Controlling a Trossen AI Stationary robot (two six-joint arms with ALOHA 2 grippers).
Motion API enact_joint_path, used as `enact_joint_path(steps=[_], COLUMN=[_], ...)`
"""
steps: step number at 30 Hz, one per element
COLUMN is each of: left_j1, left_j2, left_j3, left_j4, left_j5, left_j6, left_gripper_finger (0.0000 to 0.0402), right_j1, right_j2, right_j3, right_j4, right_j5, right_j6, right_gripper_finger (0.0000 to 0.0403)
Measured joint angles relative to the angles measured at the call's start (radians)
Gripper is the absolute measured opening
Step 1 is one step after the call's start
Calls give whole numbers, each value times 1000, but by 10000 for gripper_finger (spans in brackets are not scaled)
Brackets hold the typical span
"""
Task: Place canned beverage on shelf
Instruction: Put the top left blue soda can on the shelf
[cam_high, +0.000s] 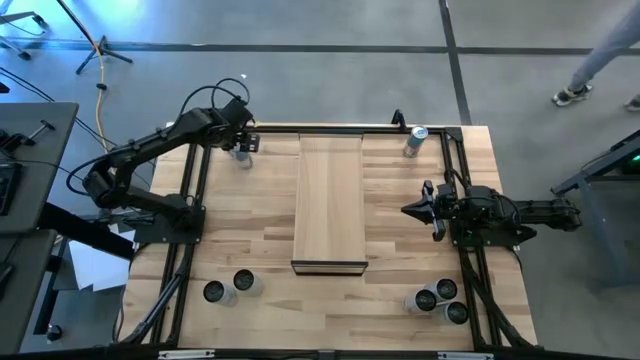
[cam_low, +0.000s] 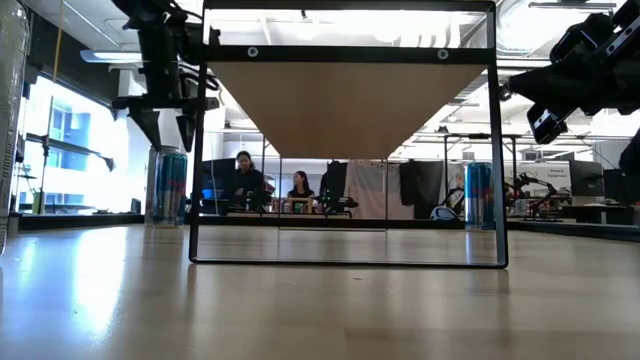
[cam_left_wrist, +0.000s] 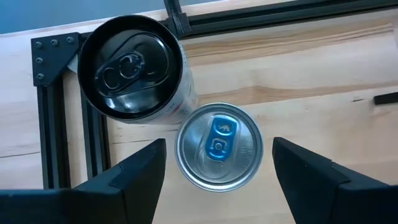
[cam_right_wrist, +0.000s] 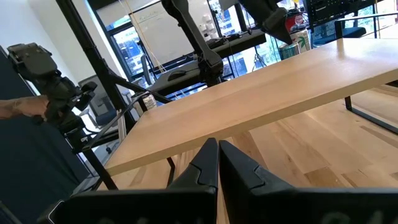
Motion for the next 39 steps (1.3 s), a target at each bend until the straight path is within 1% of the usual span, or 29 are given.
enact_joint_path(steps=[9,13,19,22,30,39], left_j1=[-1,0,3,14,24,21], left_j2=[4,4,4,4,4,3], left_j3=[1,1,1,1,1,2], left_j4=[2,8,8,7,13,11], left_j5=[-1,30,36,41,43,46], left_j6=[-20,72,68,69,67,5], left_gripper_finger=[264,264,266,276,326,329], right_j1=[0,0,0,0,0,0], right_j2=[0,0,0,0,0,0], right_j3=[0,0,0,0,0,0], right_j4=[0,0,0,0,0,0], right_j5=[0,0,0,0,0,0], right_j6=[0,0,0,0,0,0], right_gripper_finger=[0,0,0,0,0,0])
